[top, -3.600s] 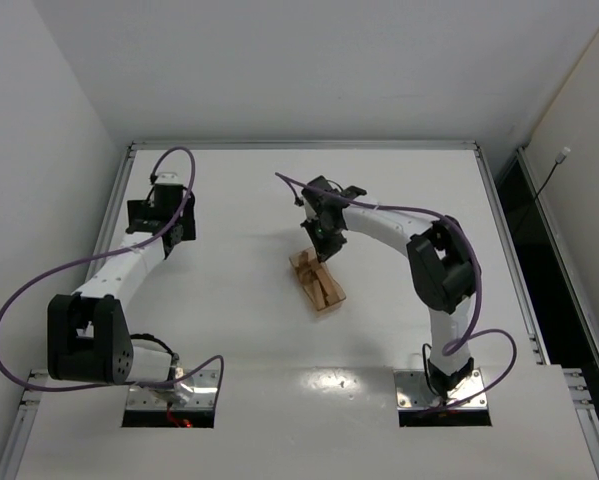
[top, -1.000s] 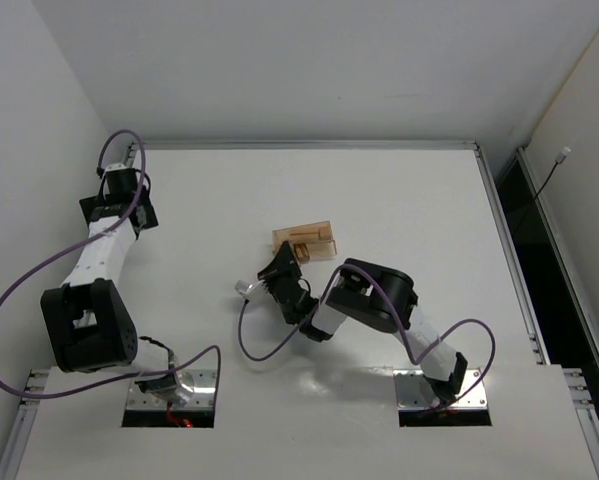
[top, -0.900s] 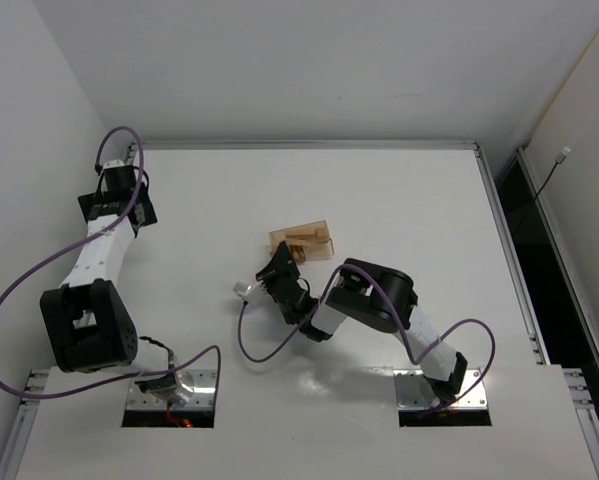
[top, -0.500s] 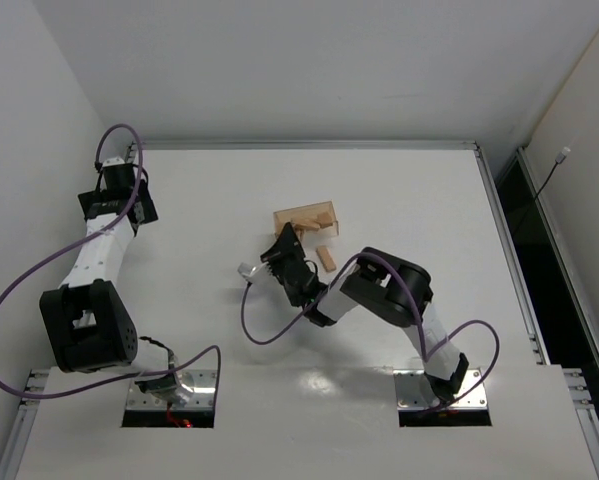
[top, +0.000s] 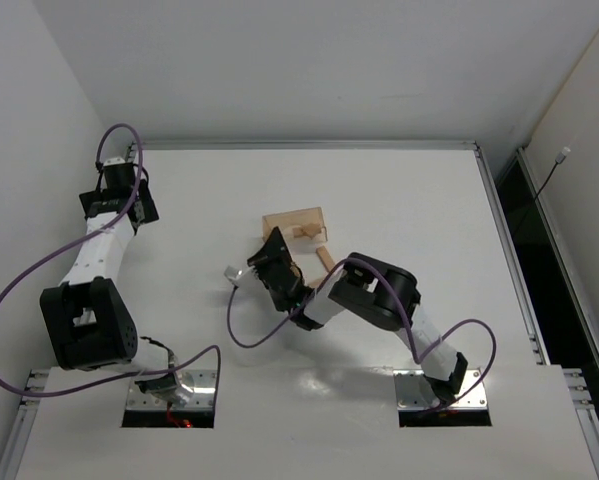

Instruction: Build the wood block tower

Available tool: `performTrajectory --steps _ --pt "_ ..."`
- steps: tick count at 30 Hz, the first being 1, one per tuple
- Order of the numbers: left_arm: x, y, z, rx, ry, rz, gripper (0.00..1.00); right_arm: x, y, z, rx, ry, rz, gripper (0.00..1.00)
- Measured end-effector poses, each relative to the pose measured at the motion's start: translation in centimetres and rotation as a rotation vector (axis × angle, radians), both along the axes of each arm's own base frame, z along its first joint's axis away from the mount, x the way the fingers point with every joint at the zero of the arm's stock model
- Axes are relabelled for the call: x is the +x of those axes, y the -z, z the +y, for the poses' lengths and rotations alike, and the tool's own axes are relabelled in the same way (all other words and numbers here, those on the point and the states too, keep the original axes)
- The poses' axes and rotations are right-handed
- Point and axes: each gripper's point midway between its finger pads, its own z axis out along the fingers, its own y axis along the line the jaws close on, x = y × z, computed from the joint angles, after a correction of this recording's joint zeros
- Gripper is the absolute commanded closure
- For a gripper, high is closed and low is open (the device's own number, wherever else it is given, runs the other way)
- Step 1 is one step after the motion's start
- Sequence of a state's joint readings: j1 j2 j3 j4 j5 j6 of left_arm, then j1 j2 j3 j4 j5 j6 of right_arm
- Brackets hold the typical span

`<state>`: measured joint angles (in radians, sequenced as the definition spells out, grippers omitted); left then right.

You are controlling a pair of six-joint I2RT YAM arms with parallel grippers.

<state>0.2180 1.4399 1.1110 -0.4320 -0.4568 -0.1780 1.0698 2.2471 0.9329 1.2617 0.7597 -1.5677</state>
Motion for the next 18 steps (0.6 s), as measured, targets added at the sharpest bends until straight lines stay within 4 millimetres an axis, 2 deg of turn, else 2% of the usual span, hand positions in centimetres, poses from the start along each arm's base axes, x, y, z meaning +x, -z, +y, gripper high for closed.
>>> performTrajectory --steps 3,6,9,12,17,18 --pt "0.1 -0.2 0.0 0.0 0.001 -0.004 0.0 1.8 -4.1 1.2 0.115 0.04 -0.059 1.0" --pt "0.1 -0.2 0.0 0.0 0.001 -0.005 0.0 2.2 -7.6 0.8 0.237 0.081 -0.094 1.0" --pt "0.1 -0.2 0.0 0.0 0.001 -0.005 0.0 1.9 -8.8 -0.4 0.319 0.117 -0.102 1.0" --pt "0.1 -0.2 0.0 0.0 0.001 -0.005 0.0 1.2 -6.7 -1.6 0.298 0.131 -0.067 1.0" --pt "0.2 -0.2 -0.1 -0.003 0.004 -0.005 0.0 -0.6 0.3 -3.6 0.131 0.135 0.03 1.0" --pt "0.2 -0.2 -0.1 -0.004 0.005 -0.006 0.0 -0.8 0.8 -3.7 0.126 0.136 0.032 1.0"
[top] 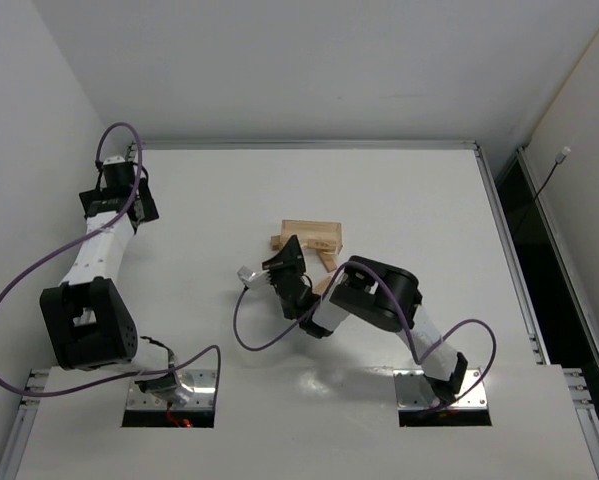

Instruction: Build the wood block tower

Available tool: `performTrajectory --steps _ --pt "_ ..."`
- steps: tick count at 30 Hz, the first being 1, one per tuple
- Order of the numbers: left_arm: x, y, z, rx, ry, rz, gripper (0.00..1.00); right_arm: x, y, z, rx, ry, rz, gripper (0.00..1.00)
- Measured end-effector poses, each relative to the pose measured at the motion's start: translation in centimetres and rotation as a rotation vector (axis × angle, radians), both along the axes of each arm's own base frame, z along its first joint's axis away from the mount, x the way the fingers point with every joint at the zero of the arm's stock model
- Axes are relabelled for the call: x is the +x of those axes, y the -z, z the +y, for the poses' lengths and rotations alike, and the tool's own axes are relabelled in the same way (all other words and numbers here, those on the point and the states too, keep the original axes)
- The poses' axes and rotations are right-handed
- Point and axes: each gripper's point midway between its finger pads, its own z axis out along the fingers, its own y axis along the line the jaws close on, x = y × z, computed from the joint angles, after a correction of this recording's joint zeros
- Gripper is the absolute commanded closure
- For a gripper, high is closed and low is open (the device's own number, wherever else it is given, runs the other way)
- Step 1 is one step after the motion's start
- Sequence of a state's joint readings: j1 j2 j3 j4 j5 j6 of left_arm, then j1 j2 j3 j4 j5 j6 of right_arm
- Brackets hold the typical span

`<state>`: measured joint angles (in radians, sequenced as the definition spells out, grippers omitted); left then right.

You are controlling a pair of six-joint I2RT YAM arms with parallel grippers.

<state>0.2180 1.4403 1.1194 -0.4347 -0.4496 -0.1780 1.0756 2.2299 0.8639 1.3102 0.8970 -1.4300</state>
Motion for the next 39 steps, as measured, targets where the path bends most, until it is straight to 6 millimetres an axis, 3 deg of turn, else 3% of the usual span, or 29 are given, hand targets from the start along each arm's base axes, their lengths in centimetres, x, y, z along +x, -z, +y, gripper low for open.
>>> performTrajectory --steps 7,12,17,19,24,29,31,33,36,39 --pt "0.2 -0.2 0.0 -0.003 0.004 -0.003 0.0 0.9 -1.4 1.4 0.029 -0.012 -0.026 1.0" --pt "0.6 -0.6 -0.1 -0.008 0.012 -0.015 0.0 3.2 -5.7 3.2 0.098 -0.021 -0.1 1.0" --pt "0.7 -0.2 -0.2 -0.013 0.015 -0.006 0.0 3.6 -9.2 2.8 0.153 -0.011 -0.149 1.0" --pt "0.7 -0.2 -0.2 -0.015 0.017 -0.005 0.0 3.3 -9.1 2.5 0.153 -0.008 -0.148 1.0" --pt "0.7 -0.1 -0.3 -0.019 0.021 -0.005 0.0 2.0 -6.2 1.0 0.084 0.036 -0.09 1.0" --pt "0.8 -0.1 -0.5 -0.031 0.02 -0.013 0.0 1.6 -6.8 -0.2 0.195 0.112 -0.077 1.0" --pt "0.9 -0.1 -0.6 -0.037 0.021 -0.016 0.0 1.7 -8.4 -0.5 0.318 0.144 -0.046 1.0" --pt "0.9 0.0 -0.6 -0.04 0.022 -0.016 0.0 2.4 -11.4 -0.1 0.492 0.155 -0.003 1.0" --pt "0.8 0.1 -0.7 -0.042 0.023 -0.014 0.0 4.3 -17.2 1.9 0.727 0.108 0.122 1.0" --pt "0.9 0.1 -0.7 -0.044 0.024 -0.015 0.0 5.5 -22.2 2.6 0.924 0.055 0.25 1.0"
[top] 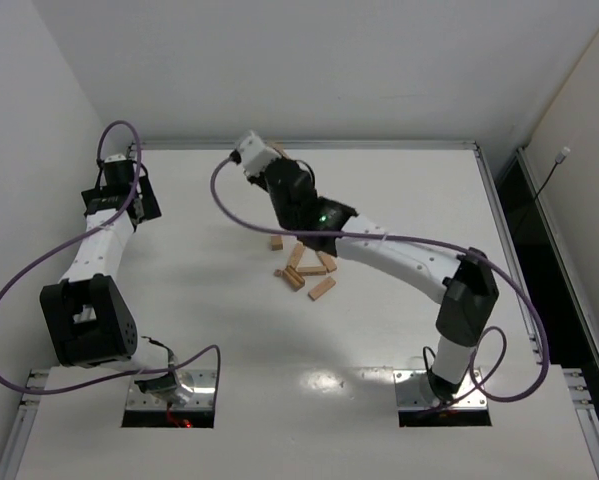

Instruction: Build the wood block tower

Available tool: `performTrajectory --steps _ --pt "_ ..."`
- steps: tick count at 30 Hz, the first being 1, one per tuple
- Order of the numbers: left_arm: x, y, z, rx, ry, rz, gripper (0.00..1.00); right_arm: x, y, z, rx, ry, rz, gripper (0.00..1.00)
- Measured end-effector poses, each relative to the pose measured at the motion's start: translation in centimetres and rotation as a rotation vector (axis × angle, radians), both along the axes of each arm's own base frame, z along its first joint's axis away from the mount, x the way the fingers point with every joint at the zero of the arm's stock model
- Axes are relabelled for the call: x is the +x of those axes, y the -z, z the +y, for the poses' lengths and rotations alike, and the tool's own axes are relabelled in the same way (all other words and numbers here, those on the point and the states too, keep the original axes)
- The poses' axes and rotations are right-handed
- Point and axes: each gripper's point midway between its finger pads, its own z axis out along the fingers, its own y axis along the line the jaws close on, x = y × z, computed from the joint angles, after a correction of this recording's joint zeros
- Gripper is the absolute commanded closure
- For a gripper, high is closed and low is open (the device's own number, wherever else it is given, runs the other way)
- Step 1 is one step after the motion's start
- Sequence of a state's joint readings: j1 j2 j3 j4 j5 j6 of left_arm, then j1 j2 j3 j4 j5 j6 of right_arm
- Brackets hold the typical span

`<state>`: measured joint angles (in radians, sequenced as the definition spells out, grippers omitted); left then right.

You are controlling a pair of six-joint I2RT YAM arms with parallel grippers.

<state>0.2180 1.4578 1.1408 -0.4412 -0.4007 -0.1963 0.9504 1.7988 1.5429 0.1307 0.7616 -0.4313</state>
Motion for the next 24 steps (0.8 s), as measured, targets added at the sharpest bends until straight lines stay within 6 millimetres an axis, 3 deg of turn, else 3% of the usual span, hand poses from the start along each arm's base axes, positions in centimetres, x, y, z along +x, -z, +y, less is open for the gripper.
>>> performTrajectory --steps 2,4,8,12,17,21,24 --pt "0.0 0.1 -0.1 -0.004 0.004 0.001 0.0 0.5 -1.1 -0.3 0.081 -0.043 0.081 1.0" --pt "0.0 0.2 -0.2 -0.01 0.01 0.002 0.0 1.1 -0.5 -0.8 0.13 -0.081 0.187 1.0" --pt "0.2 0.5 -0.7 -0.028 0.033 0.003 0.0 3.1 4.8 -4.3 0.177 -0.06 0.441 1.0" --pt "0.2 1.2 -1.4 -0.057 0.068 0.01 0.0 6.4 11.8 -11.2 0.225 0.074 0.686 1.0" --pt "0.4 1.7 -2.4 -0.071 0.103 0.017 0.0 10.3 18.0 -22.1 0.361 0.267 0.866 1.0" --pt "0.5 2.0 -3.1 -0.07 0.128 0.023 0.0 12.0 19.8 -30.0 0.47 0.391 0.905 1.0" --pt "0.8 2.0 -3.3 -0.069 0.139 0.022 0.0 13.2 20.3 -33.7 0.531 0.435 0.896 1.0"
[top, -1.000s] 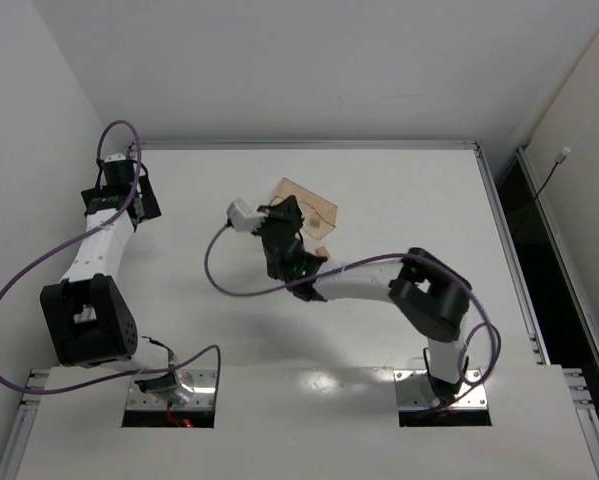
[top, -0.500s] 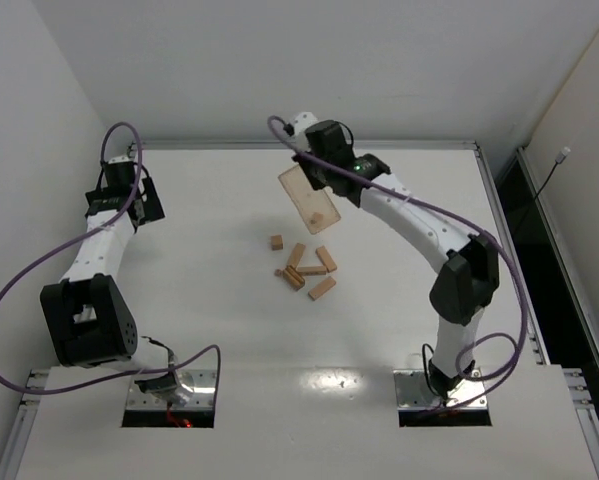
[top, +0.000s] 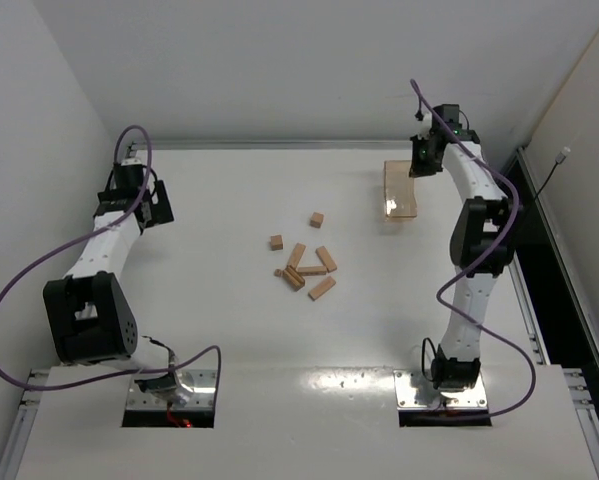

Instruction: Build the wood block tower

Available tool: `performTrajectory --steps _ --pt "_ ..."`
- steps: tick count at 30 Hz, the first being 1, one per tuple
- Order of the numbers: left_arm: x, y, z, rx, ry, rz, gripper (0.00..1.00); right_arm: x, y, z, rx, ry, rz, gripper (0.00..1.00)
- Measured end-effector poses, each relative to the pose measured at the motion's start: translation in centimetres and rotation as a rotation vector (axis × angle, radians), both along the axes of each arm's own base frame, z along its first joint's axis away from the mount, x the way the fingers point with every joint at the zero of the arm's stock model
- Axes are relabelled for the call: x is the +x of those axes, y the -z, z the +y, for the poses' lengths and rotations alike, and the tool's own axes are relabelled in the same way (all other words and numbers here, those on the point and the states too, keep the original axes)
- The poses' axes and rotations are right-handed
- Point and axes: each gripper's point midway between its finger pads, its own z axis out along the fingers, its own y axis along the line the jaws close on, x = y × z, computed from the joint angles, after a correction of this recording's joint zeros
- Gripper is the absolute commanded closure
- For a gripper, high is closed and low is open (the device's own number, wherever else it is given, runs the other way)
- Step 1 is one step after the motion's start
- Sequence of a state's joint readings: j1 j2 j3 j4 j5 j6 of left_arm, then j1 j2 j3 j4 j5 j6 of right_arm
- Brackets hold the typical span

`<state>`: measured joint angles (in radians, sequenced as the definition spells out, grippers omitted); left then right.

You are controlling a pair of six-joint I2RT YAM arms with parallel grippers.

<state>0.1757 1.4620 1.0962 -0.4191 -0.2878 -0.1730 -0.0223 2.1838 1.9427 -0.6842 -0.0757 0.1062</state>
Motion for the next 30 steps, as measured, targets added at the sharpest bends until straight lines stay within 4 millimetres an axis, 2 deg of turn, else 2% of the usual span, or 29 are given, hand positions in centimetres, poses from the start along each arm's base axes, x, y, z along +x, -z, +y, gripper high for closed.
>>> performTrajectory --steps 7,13,19,23,26,28,29,30 --pt "0.3 1.8 0.0 -0.006 0.004 0.046 0.0 1.6 2.7 -4.1 0.025 0.055 0.025 1.0" --pt "0.4 2.5 0.0 -0.009 0.004 0.063 0.0 1.6 5.4 -8.0 0.009 0.113 0.061 1.0" --pt "0.4 3.0 0.0 -0.012 0.004 0.075 0.0 1.7 4.7 -13.7 -0.064 0.226 0.031 1.0" --pt "0.8 3.3 0.0 -0.015 0.006 0.08 0.0 2.3 4.0 -16.5 -0.134 0.294 -0.008 0.99" --pt "0.8 3.4 0.0 -0.016 0.007 0.081 0.0 2.7 4.1 -17.0 -0.168 0.312 -0.018 0.89" --pt "0.9 3.3 0.0 -0.016 0.007 0.08 0.0 3.0 4.1 -16.8 -0.186 0.313 -0.026 0.73" --pt "0.9 3.3 0.0 -0.016 0.007 0.08 0.0 3.2 4.2 -16.7 -0.196 0.311 -0.029 0.63" --pt "0.8 3.4 0.0 -0.016 0.007 0.08 0.0 3.4 4.3 -16.5 -0.201 0.307 -0.032 0.42"
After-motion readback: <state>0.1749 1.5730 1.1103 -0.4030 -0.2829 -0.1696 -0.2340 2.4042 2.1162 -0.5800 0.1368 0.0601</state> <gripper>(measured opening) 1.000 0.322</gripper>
